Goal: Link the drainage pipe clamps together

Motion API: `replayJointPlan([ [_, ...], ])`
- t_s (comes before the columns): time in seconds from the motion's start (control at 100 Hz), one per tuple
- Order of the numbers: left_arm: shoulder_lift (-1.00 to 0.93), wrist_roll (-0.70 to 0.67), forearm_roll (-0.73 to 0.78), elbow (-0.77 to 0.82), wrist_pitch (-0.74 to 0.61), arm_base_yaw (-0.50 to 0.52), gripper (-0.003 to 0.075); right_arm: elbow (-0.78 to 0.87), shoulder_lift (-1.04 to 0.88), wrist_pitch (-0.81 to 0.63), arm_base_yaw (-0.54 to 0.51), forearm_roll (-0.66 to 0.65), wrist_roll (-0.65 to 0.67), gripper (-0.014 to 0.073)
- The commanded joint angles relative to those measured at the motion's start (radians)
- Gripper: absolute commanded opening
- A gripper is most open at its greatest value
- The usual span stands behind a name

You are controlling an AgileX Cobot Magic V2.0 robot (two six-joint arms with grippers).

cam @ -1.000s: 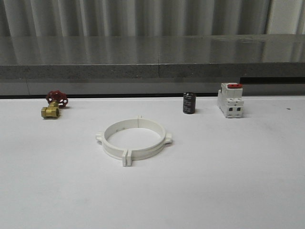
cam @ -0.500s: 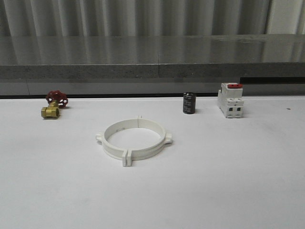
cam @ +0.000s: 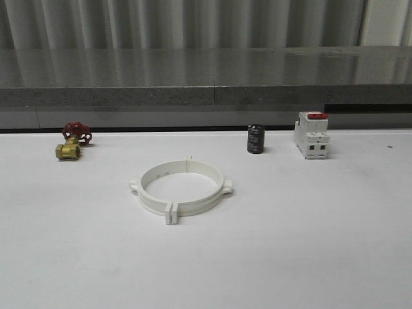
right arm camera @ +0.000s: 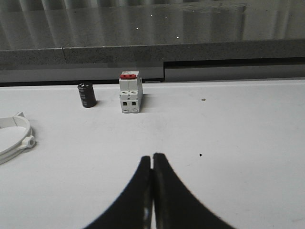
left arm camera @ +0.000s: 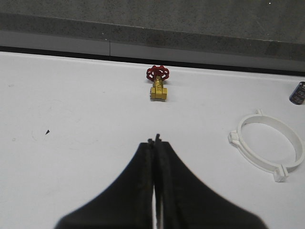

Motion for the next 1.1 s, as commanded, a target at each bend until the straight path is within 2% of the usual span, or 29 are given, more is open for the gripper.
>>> replayJointPlan([
  [0.0,0.004,0.001,-0.008,-0.029,-0.077,0.004,-0.0020,-0.015,-0.021,-0.086,0.003,0.000,-0.004,-0.0069],
  [0.58,0.004,0.001,-0.003,-0.022,-0.087,0.004,-0.0020,-0.015,-0.020,-0.085,0.003,0.000,-0.004,-0.0069],
  [0.89,-0.100,0.001,0.014,0.170,-0.419,0.004,-0.0020,-0.015,-0.020,-0.085,0.003,0.000,-0.004,-0.0069],
  [1.09,-0.240,0.001,0.035,0.308,-0.452,0.028,-0.0020,-0.015,-0.020,-0.085,0.003,0.000,-0.004,-0.0069],
])
